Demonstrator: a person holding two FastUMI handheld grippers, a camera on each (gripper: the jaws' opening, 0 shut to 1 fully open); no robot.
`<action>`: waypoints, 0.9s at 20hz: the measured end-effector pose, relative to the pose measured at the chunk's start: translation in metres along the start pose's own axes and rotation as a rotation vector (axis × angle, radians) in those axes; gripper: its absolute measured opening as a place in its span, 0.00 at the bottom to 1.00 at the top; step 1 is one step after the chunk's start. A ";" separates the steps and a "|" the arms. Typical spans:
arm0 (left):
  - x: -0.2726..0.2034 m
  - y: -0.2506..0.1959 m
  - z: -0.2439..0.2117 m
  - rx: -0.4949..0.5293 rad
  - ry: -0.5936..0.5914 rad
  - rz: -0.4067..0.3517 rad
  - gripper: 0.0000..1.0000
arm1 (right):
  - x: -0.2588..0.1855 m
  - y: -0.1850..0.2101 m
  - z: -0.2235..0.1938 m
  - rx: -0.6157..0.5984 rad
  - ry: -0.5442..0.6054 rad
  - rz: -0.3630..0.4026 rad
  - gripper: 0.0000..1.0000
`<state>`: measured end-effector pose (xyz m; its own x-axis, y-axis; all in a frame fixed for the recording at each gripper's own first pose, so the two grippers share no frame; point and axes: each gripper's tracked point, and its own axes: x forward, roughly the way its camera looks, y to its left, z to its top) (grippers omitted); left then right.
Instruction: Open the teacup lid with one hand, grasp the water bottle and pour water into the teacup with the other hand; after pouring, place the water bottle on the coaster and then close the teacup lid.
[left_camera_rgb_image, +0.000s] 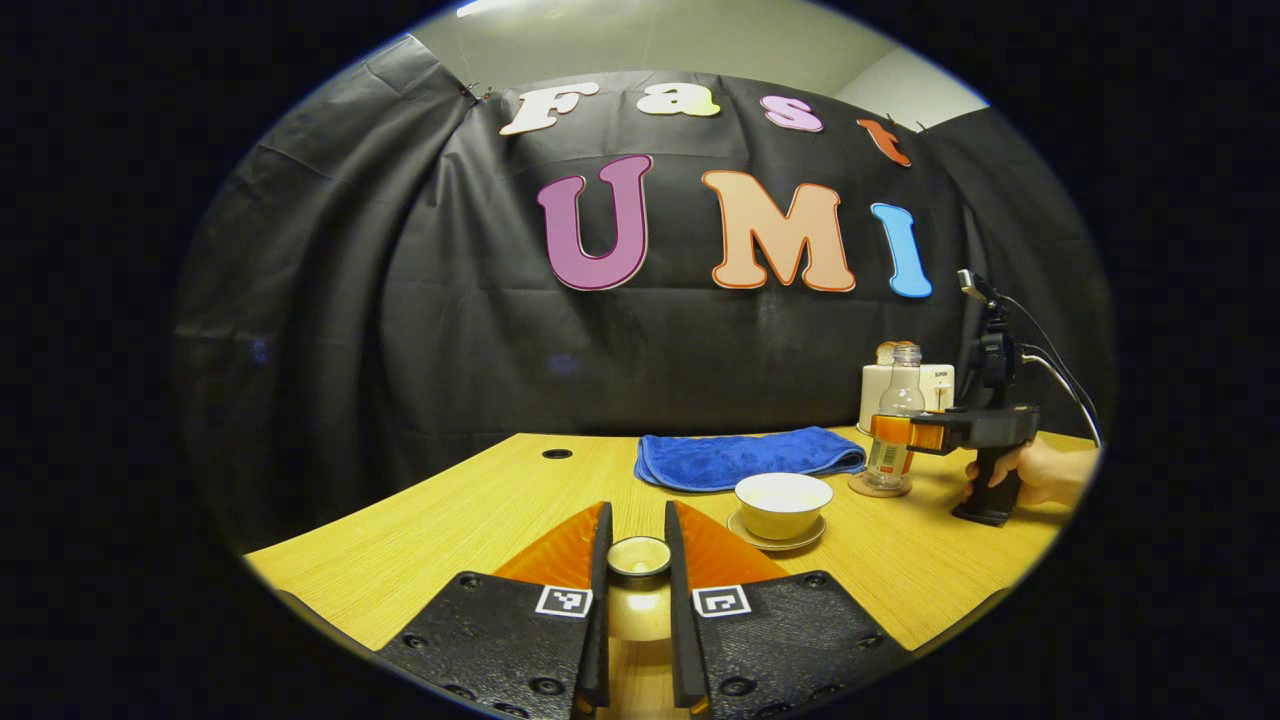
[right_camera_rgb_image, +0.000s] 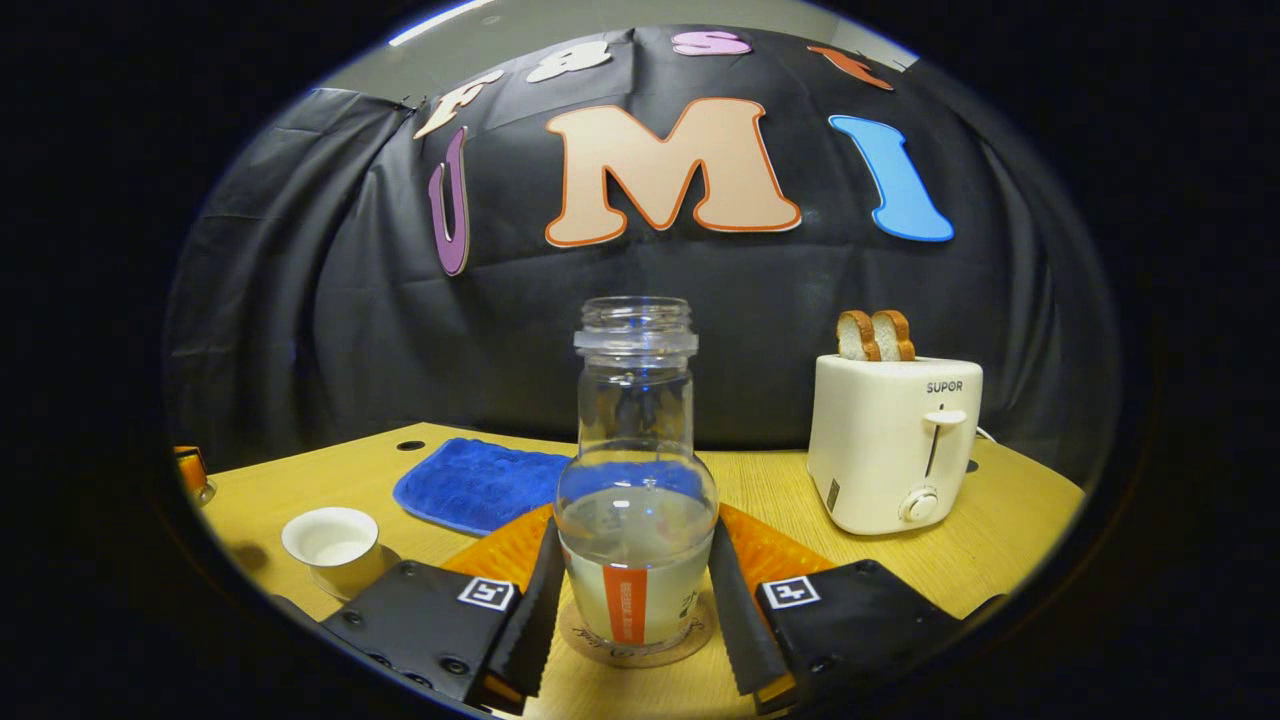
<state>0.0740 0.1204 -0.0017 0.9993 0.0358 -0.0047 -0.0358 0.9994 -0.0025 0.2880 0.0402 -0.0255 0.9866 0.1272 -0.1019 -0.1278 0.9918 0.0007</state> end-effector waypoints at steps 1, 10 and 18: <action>0.000 0.000 0.000 0.000 0.000 0.000 0.22 | -0.002 0.002 0.000 -0.012 -0.002 0.003 0.75; 0.001 -0.001 0.000 0.000 0.000 0.003 0.22 | -0.003 -0.005 0.001 -0.014 -0.015 -0.045 0.92; 0.002 -0.003 0.000 0.000 0.000 0.002 0.22 | -0.020 -0.001 0.006 -0.004 -0.055 -0.039 0.98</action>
<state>0.0760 0.1176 -0.0021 0.9993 0.0381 -0.0050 -0.0381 0.9993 -0.0028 0.2685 0.0371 -0.0179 0.9949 0.0893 -0.0474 -0.0897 0.9960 -0.0057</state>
